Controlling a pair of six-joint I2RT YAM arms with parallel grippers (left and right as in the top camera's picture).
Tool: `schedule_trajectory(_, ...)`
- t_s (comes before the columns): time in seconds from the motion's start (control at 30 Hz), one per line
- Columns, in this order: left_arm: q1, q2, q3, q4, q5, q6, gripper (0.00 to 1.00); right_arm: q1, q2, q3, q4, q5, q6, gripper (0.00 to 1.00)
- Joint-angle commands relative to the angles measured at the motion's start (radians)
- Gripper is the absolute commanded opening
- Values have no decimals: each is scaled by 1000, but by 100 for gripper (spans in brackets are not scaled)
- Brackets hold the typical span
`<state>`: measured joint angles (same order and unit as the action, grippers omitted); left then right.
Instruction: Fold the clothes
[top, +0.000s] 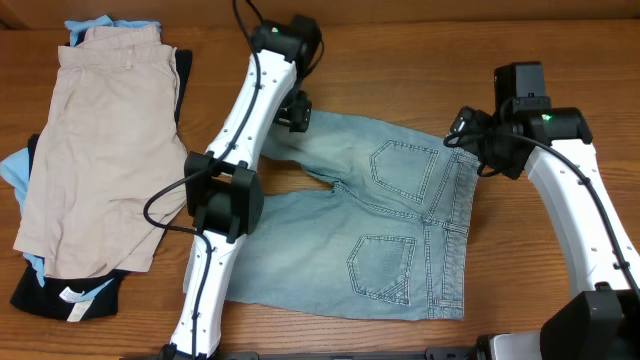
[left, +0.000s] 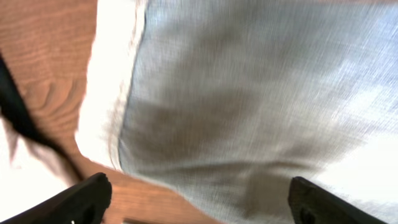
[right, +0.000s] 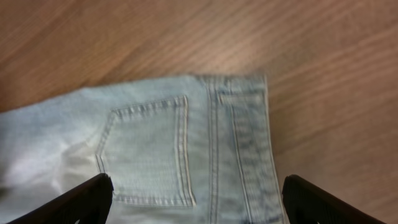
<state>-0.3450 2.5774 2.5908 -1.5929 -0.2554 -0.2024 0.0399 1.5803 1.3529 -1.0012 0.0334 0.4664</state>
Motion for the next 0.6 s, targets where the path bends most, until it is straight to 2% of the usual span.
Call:
schedule_trajectory(0.0,46,-16,32,89,180,82,95,-2,16,-19,37,10,-26,91)
schedule_trajectory(0.1,74,-14,30,178,306,172,92,-2,32,-19,51,8,-26,91)
schedule_trajectory(0.17,85,-13,27,227,333,249,76,-2,49,-19,52,8,-30,91)
schedule_trajectory(0.27,86,-13,20,233,330,295,61,-2,64,-19,54,11,-30,91)
schedule_trajectory(0.33,86,-13,9,233,326,301,55,-2,69,-19,58,11,-30,91)
schedule_trajectory(0.43,86,-13,-23,244,326,300,38,-2,70,-19,64,11,-30,91)
schedule_trajectory(0.57,80,-13,-80,256,325,272,8,-2,70,-19,65,11,-55,91)
